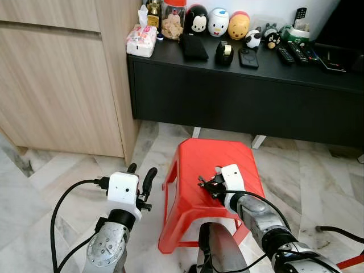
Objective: Hang keys on a hook
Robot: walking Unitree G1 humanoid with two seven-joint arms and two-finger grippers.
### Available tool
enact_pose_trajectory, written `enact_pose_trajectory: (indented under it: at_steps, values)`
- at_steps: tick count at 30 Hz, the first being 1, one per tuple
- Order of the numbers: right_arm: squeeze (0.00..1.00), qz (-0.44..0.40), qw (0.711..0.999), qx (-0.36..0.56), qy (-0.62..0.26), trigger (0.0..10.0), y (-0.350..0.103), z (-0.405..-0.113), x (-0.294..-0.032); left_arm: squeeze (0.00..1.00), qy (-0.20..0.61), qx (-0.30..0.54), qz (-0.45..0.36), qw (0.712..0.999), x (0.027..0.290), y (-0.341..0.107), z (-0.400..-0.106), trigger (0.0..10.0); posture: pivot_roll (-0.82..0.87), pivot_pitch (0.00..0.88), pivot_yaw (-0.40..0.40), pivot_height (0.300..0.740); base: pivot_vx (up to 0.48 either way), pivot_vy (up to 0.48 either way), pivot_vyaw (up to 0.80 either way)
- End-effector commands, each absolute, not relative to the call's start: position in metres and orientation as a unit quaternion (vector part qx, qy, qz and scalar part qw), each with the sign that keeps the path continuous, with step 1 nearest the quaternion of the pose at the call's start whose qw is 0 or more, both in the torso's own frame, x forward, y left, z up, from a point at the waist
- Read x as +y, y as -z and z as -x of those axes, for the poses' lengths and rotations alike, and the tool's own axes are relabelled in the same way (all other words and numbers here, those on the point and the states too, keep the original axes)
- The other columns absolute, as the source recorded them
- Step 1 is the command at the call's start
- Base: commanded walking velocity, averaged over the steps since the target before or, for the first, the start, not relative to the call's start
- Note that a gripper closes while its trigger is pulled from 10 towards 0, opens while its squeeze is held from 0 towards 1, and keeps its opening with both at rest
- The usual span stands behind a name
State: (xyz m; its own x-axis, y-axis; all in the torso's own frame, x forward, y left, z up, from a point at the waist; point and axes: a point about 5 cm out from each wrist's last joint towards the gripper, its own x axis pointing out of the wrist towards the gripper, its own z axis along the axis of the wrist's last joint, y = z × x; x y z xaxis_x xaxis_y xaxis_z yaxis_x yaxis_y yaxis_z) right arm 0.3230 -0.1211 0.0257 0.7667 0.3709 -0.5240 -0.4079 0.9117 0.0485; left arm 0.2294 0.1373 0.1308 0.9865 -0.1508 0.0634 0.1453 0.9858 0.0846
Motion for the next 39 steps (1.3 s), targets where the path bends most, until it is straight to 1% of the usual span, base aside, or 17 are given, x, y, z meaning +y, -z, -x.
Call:
enact_pose_trajectory:
  at_steps: [1, 6, 20, 23, 24, 27, 31, 36, 37, 39]
  values:
    - [0.0, 0.041, 0.941, 0.268, -0.205, 0.0, -0.028, -0.325, -0.124, 0.0, 0.075, -0.031, -0.043, 0.996, 0.136, -0.129, -0.23, 10.0, 0.07, 0.116, -0.189, 0.55, 0.0, 0.0, 0.0]
    - [0.0, 0.04, 0.946, 0.239, -0.216, 0.0, -0.038, -0.331, -0.119, 0.0, 0.074, -0.033, -0.047, 0.996, 0.138, -0.13, -0.233, 10.0, 0.07, 0.112, -0.187, 0.55, 0.0, 0.0, 0.0]
    - [0.0, 0.036, 0.946, 0.211, -0.243, 0.0, -0.051, -0.338, -0.112, 0.0, 0.078, -0.034, -0.052, 0.995, 0.139, -0.13, -0.235, 10.0, 0.08, 0.097, -0.178, 0.55, 0.0, 0.0, 0.0]
    - [0.0, 0.035, 0.949, 0.2, -0.243, 0.0, -0.054, -0.339, -0.113, 0.0, 0.078, -0.034, -0.053, 0.995, 0.139, -0.13, -0.236, 10.0, 0.08, 0.095, -0.177, 0.55, 0.0, 0.0, 0.0]
    - [0.0, 0.032, 0.953, 0.18, -0.243, 0.0, -0.059, -0.34, -0.114, 0.0, 0.078, -0.035, -0.054, 0.995, 0.139, -0.131, -0.237, 10.0, 0.08, 0.091, -0.176, 0.55, 0.0, 0.0, 0.0]
    - [0.0, 0.018, 0.957, 0.153, -0.246, 0.0, -0.065, -0.34, -0.117, 0.0, 0.078, -0.037, -0.057, 0.995, 0.141, -0.131, -0.24, 10.0, 0.08, 0.08, -0.174, 0.55, 0.0, 0.0, 0.0]
    - [0.0, 0.005, 0.958, 0.142, -0.248, 0.0, -0.068, -0.336, -0.121, 0.0, 0.078, -0.039, -0.057, 0.995, 0.142, -0.131, -0.244, 10.0, 0.07, 0.06, -0.167, 0.55, 0.0, 0.0, 0.0]
    - [0.0, 0.012, 0.958, 0.151, -0.244, 0.0, -0.064, -0.333, -0.125, 0.0, 0.08, -0.039, -0.058, 0.994, 0.142, -0.131, -0.246, 10.0, 0.06, 0.055, -0.165, 0.55, 0.0, 0.0, 0.0]
    - [0.0, 0.016, 0.958, 0.174, -0.226, 10.0, -0.058, -0.331, -0.13, 0.0, 0.085, -0.039, -0.058, 0.994, 0.14, -0.13, -0.247, 10.0, 0.05, 0.05, -0.16, 0.55, 0.0, 0.0, 0.0]
    - [0.0, 0.018, 0.958, 0.19, -0.213, 10.0, -0.053, -0.329, -0.134, 0.0, 0.089, -0.039, -0.058, 0.994, 0.138, -0.13, -0.247, 10.0, 0.05, 0.05, -0.16, 0.55, 0.0, 0.0, 0.0]
